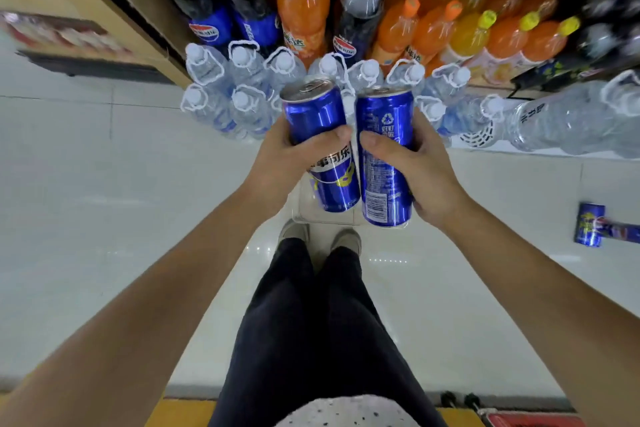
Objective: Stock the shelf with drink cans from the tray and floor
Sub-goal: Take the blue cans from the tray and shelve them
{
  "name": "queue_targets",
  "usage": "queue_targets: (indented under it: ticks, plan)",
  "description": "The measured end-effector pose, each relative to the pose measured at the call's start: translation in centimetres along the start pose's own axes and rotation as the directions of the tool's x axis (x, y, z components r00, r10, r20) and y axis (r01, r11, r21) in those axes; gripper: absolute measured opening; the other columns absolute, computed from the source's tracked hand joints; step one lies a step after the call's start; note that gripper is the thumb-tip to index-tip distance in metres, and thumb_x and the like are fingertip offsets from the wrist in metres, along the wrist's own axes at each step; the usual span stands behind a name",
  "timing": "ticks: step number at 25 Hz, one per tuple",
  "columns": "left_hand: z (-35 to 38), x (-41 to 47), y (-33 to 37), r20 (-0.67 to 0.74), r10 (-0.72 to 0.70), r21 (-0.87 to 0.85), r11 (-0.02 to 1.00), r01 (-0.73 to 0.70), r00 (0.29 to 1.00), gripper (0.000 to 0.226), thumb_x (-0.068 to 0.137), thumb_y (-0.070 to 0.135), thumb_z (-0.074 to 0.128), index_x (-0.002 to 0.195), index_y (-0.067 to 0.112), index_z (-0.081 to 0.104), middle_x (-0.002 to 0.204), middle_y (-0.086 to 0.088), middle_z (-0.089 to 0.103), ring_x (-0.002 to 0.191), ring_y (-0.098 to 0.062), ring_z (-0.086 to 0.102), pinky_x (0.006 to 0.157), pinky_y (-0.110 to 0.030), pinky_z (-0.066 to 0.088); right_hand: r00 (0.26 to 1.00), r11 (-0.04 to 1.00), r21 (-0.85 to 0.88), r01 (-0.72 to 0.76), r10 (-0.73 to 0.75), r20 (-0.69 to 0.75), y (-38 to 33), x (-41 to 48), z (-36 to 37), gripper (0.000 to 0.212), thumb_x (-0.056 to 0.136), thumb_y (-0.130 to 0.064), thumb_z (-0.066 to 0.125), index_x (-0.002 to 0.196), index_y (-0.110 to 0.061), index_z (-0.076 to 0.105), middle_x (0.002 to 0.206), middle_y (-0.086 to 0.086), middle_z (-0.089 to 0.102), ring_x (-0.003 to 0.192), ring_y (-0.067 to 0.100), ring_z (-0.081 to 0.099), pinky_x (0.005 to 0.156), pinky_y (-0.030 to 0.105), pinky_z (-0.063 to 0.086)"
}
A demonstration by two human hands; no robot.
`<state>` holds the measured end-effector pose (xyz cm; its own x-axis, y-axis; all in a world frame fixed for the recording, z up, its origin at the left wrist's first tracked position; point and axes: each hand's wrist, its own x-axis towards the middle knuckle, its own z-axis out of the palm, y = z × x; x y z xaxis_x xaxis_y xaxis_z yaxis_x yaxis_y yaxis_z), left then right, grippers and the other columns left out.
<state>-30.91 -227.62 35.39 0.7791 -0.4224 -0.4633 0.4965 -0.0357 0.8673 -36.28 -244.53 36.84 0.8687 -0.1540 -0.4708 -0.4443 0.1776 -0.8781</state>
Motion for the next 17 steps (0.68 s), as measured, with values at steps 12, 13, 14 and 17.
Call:
queue_targets:
  ticks: [12, 13, 14, 17]
  plan:
    - [-5.2, -13.2, 24.8, 0.023, 0.294, -0.02, 0.956, -0.294, 0.955, 0.065, 0.067, 0.007, 0.074, 0.125, 0.016, 0.045, 0.097, 0.008, 0.071, 0.086, -0.006, 0.07, 0.067, -0.02, 0.055, 0.956, 0.966, 0.037, 0.256, -0.258, 0.142, -24.1, -8.7, 12.9, 0.048, 0.075, -0.02, 0.066, 0.118, -0.019, 0.047, 0.107, 0.002, 0.066, 0.095, 0.015, 0.066, 0.081, 0.034, 0.055]
    - [-6.8, -14.0, 26.5, 0.049, 0.313, 0.01, 0.949, -0.314, 0.948, 0.075, 0.062, 0.0, 0.075, 0.128, 0.017, 0.042, 0.098, 0.007, 0.069, 0.084, -0.006, 0.069, 0.064, -0.021, 0.055, 0.939, 0.97, 0.052, 0.238, -0.243, 0.244, -25.7, -8.8, 13.8, 0.058, 0.073, -0.011, 0.063, 0.127, -0.017, 0.042, 0.112, 0.008, 0.064, 0.096, 0.019, 0.065, 0.079, 0.035, 0.055]
    - [-8.4, -14.7, 28.0, 0.065, 0.33, 0.029, 0.943, -0.332, 0.942, 0.082, 0.059, -0.004, 0.074, 0.131, 0.017, 0.039, 0.101, 0.005, 0.068, 0.084, -0.005, 0.069, 0.063, -0.021, 0.055, 0.912, 0.974, 0.079, 0.211, -0.226, 0.343, -27.2, -9.3, 14.8, 0.067, 0.07, -0.001, 0.057, 0.132, -0.016, 0.037, 0.112, 0.01, 0.063, 0.091, 0.02, 0.066, 0.072, 0.033, 0.056]
    - [-13.2, -16.8, 32.4, 0.116, 0.405, 0.03, 0.911, -0.411, 0.907, 0.081, 0.058, -0.006, 0.073, 0.129, 0.018, 0.042, 0.103, 0.003, 0.069, 0.088, -0.009, 0.069, 0.067, -0.025, 0.056, 0.834, 0.968, 0.144, 0.205, -0.249, 0.493, -30.9, -10.2, 18.9, 0.069, 0.068, 0.013, 0.055, 0.129, -0.016, 0.04, 0.1, 0.005, 0.07, 0.078, 0.015, 0.07, 0.059, 0.025, 0.055]
